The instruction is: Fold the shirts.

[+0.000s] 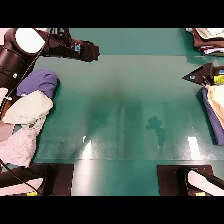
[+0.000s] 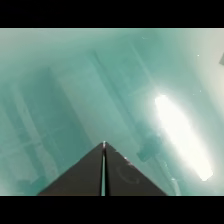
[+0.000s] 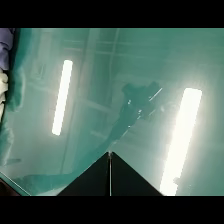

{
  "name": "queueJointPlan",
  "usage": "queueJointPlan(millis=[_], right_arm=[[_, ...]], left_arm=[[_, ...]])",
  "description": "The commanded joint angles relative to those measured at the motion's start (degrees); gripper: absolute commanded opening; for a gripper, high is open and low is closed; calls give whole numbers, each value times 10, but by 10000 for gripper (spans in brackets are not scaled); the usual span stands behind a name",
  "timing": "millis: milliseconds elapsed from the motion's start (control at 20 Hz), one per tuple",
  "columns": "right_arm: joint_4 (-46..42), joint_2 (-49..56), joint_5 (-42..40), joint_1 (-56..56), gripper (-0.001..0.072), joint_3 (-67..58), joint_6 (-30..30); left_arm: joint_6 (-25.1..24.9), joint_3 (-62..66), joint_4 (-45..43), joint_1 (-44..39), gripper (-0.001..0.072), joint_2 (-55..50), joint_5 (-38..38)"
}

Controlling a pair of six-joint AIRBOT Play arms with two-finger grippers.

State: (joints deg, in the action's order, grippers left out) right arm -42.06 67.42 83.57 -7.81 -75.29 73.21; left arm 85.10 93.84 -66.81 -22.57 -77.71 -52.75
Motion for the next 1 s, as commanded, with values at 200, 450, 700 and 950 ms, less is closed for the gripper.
queueJointPlan(millis=[200,450,700,950], right_arm=[[0,0,2,1,17,0,0],[0,0,2,1,17,0,0],[0,0,0,1,17,0,0],[0,0,0,1,17,0,0]], left_arm=[[0,0,0,0,28,0,0],[0,0,0,0,28,0,0],[-13,0,-11,0,29,0,27],[99,0,-273,63,512,-13,-9]])
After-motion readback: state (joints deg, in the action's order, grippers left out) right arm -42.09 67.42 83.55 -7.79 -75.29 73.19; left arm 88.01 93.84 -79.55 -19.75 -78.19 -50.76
